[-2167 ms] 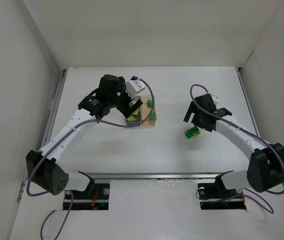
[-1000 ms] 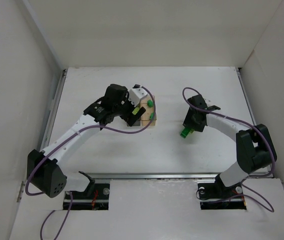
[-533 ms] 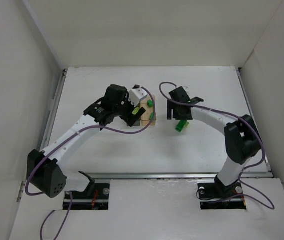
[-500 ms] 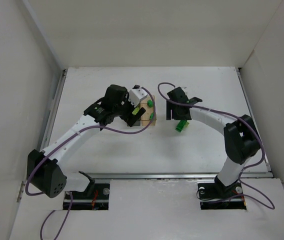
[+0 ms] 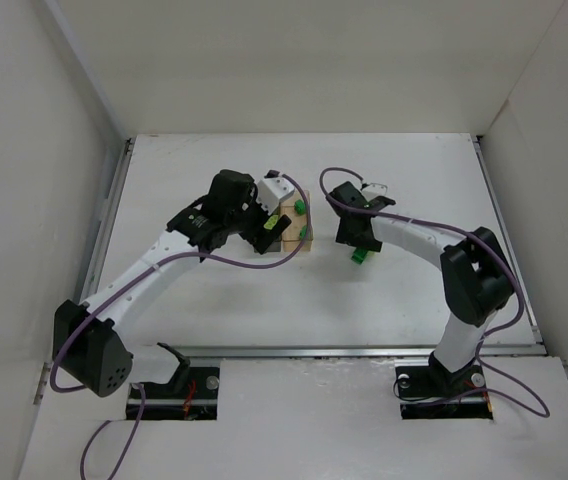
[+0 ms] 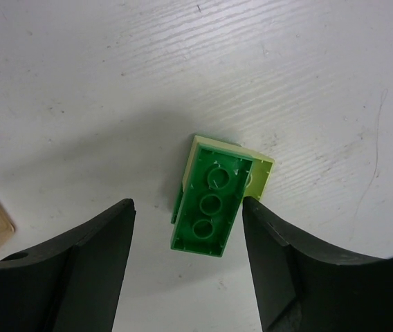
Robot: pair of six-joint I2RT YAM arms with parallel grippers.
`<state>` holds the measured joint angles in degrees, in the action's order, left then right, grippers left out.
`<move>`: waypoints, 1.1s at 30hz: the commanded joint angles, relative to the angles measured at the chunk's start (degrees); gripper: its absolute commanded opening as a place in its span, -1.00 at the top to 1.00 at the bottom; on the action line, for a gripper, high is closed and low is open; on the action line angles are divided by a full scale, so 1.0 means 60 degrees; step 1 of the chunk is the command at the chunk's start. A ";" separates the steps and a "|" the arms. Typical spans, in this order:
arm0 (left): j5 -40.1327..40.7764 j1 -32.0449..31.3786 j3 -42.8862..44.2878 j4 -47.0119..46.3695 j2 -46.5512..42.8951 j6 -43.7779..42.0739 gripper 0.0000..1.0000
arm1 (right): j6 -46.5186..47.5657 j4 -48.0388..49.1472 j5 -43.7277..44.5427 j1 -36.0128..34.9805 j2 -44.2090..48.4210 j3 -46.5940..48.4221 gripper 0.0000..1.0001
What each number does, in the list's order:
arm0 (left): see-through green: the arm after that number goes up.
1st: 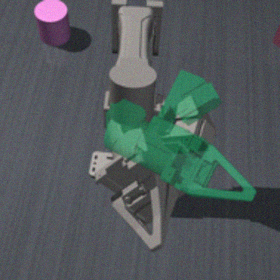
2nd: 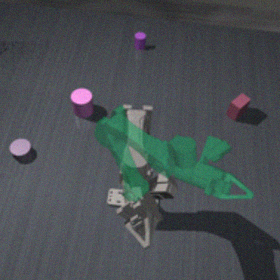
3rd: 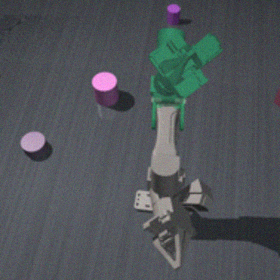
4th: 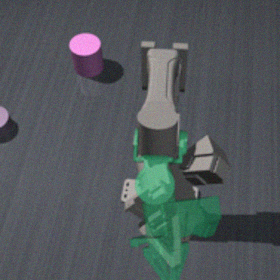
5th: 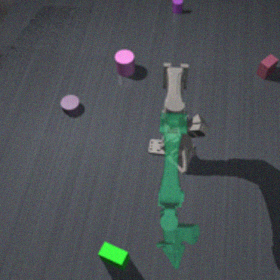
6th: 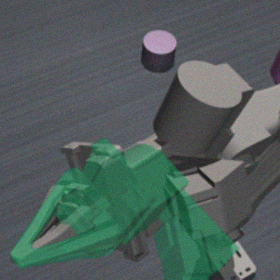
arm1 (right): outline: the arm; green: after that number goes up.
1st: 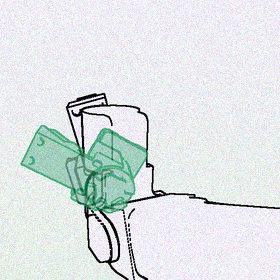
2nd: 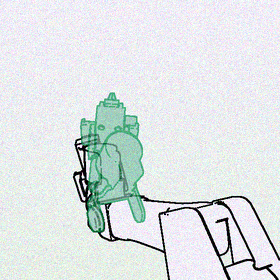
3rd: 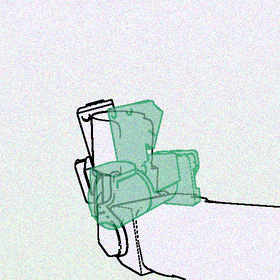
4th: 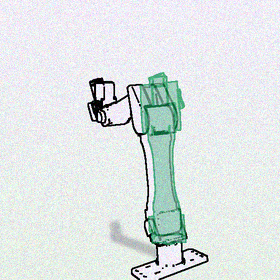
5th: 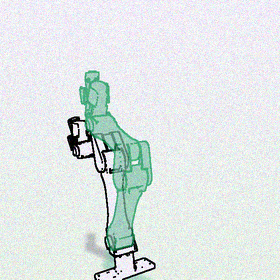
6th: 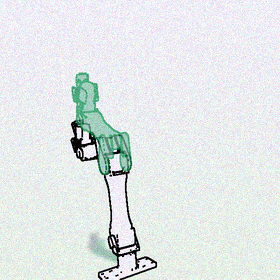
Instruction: Sort the legos into containers by color
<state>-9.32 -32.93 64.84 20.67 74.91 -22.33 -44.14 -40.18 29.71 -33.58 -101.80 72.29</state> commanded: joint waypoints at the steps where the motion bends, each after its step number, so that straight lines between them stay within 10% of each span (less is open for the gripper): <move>1: 0.0001 -0.0035 -0.0069 -0.0324 -0.0488 0.0132 -0.91 | -0.0876 0.0468 0.0015 0.0163 0.0414 -0.0022 -0.37; 18: 0.0001 -0.0035 -0.0157 -0.0412 -0.0577 0.0132 -0.93 | -0.0817 0.0735 -0.0880 0.0631 -0.0245 -0.0213 -0.32; 22: 0.0001 -0.0035 -0.0157 -0.0412 -0.0577 0.0044 -0.93 | -0.0905 0.0823 -0.0880 0.0631 -0.0245 -0.0388 -0.05; 26: 0.0089 -0.0035 -0.0259 -0.0412 -0.0577 0.0044 -0.93 | -0.0687 0.0823 -0.0880 0.0631 -0.0055 -0.0388 1.00; 33: 0.0630 -0.0035 -0.0348 -0.0280 -0.0678 -0.0920 -0.91 | 0.1640 0.2636 -0.3117 0.0866 0.1334 -0.0213 1.00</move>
<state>-7.49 -32.93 62.74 19.55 73.63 -24.12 -42.17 -33.36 18.87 -29.30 -101.23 70.24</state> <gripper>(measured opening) 0.956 0.446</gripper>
